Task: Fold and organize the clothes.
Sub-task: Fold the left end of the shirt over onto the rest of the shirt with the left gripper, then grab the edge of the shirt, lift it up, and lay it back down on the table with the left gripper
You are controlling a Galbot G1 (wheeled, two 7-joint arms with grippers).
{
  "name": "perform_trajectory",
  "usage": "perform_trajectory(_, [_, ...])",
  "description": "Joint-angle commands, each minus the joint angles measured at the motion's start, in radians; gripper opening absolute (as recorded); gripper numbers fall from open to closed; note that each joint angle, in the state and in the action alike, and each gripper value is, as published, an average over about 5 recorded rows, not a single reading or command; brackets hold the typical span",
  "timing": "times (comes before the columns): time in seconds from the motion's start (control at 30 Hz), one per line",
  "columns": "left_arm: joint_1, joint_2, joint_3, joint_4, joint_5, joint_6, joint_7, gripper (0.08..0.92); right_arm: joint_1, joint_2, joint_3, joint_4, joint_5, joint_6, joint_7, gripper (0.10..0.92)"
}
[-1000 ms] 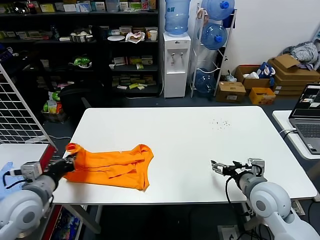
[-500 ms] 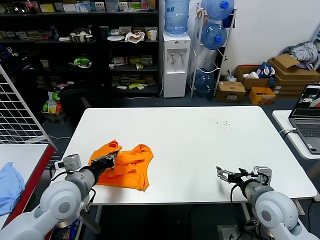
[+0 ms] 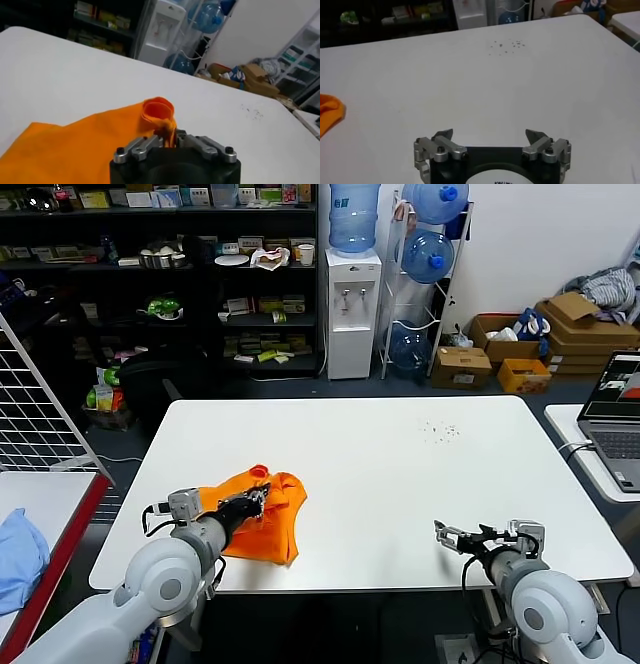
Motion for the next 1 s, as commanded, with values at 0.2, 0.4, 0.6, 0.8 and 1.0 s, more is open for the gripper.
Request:
perform_trajectory(0.2, [0.017, 0.041, -0.047, -0.029, 0.008, 0.01, 0.026, 0.454, 0.014, 0.001, -0.02, -0.01, -0.001, -0.016, -0.001, 0.921])
perform_trajectory(0.4, [0.109, 0.157, -0.16, 0.017, 0.014, 0.016, 0.124, 0.627, 0.024, 0.003, -0.034, -0.015, -0.001, -0.015, -0.003, 0.921])
perform_trajectory(0.6, [0.125, 0.308, -0.176, 0.203, 0.022, 0.013, 0.424, 0.8, 0.027, 0.003, -0.032, -0.018, 0.0, -0.013, -0.008, 0.921])
perform_trajectory(0.8, [0.093, 0.313, -0.142, 0.343, 0.068, 0.034, 0.628, 0.913, 0.016, 0.003, -0.016, -0.014, 0.002, -0.013, -0.01, 0.921])
perform_trajectory(1.0, [0.057, 0.285, -0.121, 0.419, 0.089, 0.064, 0.686, 0.921, -0.009, -0.002, 0.01, -0.008, 0.002, -0.011, -0.016, 0.921])
